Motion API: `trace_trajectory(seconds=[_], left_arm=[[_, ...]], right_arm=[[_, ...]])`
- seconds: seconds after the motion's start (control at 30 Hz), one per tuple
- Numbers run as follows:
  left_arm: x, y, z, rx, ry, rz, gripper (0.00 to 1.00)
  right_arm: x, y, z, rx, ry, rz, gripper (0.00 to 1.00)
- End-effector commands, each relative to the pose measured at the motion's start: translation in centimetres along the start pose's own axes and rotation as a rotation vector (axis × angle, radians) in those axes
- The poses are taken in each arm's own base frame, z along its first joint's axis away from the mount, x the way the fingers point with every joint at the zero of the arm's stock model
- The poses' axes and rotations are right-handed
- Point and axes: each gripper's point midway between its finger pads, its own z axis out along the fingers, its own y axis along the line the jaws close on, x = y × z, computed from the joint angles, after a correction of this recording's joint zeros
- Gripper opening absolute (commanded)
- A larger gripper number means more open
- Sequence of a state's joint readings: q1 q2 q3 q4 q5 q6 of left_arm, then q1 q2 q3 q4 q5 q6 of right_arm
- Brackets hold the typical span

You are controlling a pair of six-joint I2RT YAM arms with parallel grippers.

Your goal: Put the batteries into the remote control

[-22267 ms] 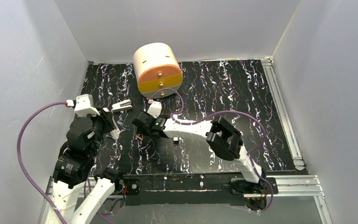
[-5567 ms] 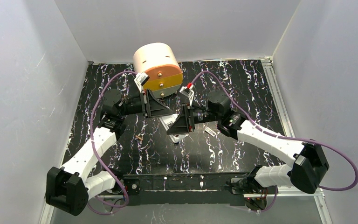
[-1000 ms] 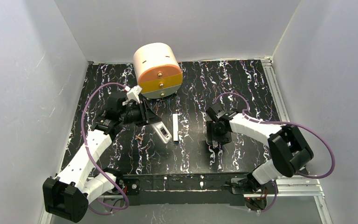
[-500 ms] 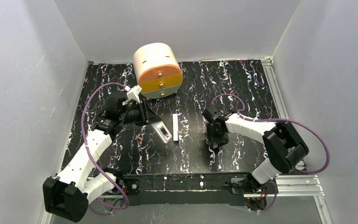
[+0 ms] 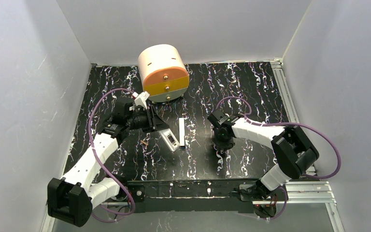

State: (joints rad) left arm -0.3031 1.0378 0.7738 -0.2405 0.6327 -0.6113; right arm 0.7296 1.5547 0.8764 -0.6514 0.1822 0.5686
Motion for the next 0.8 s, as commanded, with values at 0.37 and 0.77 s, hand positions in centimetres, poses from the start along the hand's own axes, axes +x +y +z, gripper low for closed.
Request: trace_trajectory(seconds=[0.37, 0.77], left_arm=[[0.9, -1.0, 2.1, 0.204, 0.055, 0.018, 0.00], [1.7, -0.9, 2.1, 0.212, 0.096, -0.014, 0.00]], right_arm=[[-2.7, 11.0, -10.1, -0.478, -0.302, -0.305, 0.23], [-1.3, 17.7, -16.7, -0.657, -0.389, -0.537, 0.25]])
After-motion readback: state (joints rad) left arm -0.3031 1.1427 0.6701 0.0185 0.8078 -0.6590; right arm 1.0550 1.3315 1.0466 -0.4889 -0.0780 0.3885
